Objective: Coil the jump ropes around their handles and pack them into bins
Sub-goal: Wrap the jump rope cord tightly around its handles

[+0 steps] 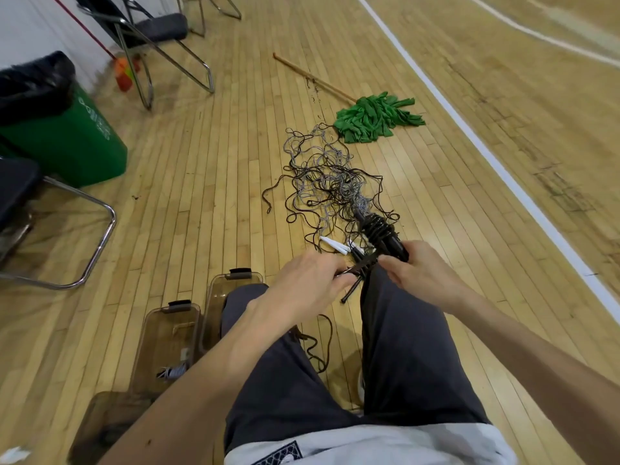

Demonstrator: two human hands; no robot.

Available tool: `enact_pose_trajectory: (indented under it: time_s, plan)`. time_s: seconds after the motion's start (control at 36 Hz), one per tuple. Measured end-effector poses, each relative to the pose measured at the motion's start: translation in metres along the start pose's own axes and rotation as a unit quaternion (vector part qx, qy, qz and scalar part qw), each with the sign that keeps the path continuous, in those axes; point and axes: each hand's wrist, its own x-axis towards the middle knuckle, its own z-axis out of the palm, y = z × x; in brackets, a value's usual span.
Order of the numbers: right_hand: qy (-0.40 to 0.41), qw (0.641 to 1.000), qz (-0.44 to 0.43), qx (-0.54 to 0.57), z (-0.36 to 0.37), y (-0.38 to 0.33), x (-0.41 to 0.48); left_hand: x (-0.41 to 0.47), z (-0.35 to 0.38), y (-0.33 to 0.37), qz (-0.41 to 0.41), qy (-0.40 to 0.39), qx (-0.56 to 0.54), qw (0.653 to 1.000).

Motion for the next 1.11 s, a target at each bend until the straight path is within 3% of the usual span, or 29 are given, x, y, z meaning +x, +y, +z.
enact_pose_trajectory:
  time_s: [0.11,0.25,0.39,0.56,0.89,1.11]
  plan:
    - [-0.004,0.999,0.009,-0.038,0.0,0.003,0.002,0.001,0.002,0.007,0.002,-0.014,0.041,0.999]
    - [-0.039,0.998,0.037,0.037,-0.004,0.004,0.003,0.0,-0.007,0.013,0.017,-0.026,0.104,0.994]
    - [-0.047,0.999,0.002,0.027,-0.004,0.0,0.0,-0.002,-0.017,0.017,0.065,-0.008,0.175,0.982]
    - [-0.174,0.983,0.06,0.02,-0.005,-0.01,-0.003,-0.004,-0.04,0.02,0.116,0.004,0.214,0.97]
    - [-0.344,0.933,0.059,-0.087,-0.014,-0.036,-0.024,0.005,-0.068,0.02,0.158,-0.09,0.127,0.975]
    - [-0.381,0.921,-0.027,-0.072,-0.016,-0.048,-0.041,0.014,-0.072,0.012,0.143,-0.134,-0.114,0.974]
